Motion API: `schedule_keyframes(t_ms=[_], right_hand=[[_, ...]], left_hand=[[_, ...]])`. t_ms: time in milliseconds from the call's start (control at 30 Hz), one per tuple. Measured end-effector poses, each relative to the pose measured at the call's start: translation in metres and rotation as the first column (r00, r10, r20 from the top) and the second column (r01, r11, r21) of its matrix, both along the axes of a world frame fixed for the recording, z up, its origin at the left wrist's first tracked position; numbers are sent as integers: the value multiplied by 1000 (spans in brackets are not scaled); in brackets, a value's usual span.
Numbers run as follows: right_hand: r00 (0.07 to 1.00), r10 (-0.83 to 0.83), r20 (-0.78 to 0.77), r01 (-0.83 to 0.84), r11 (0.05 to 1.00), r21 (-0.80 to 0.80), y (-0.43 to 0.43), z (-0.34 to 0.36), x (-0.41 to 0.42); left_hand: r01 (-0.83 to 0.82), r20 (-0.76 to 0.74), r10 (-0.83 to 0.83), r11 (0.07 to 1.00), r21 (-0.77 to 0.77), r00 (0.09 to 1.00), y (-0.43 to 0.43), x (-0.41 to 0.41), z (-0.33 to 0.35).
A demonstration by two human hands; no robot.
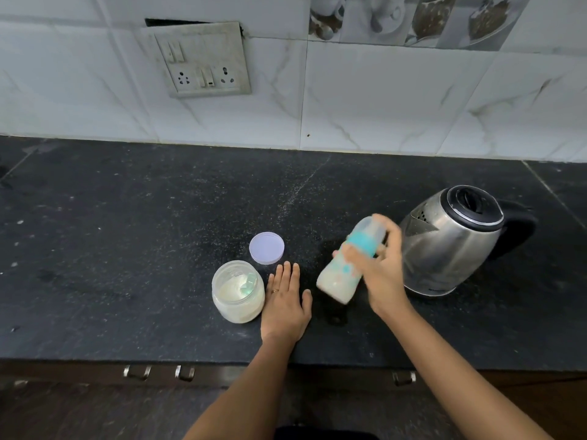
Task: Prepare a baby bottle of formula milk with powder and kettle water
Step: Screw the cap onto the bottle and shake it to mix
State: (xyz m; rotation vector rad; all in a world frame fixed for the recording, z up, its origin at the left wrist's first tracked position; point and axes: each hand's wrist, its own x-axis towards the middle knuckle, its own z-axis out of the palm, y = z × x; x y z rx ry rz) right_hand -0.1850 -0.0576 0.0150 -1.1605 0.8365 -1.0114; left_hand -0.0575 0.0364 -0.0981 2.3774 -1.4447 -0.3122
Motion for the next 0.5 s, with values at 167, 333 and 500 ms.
schedule_keyframes(t_ms=[167,333,500], right_hand=[[1000,5,1,-5,999,-51,-2,2,1],[995,-98,-1,98,994,-48,-9,11,3],[991,102,-87,-110,989,-102,8,3,1]], left_hand=[[3,3,-3,1000,0,1000,0,-1,-2],[-6,-3,6,1000,-9,1000,-1,0,-2],[9,1,-9,1000,10,1000,0,0,-3]])
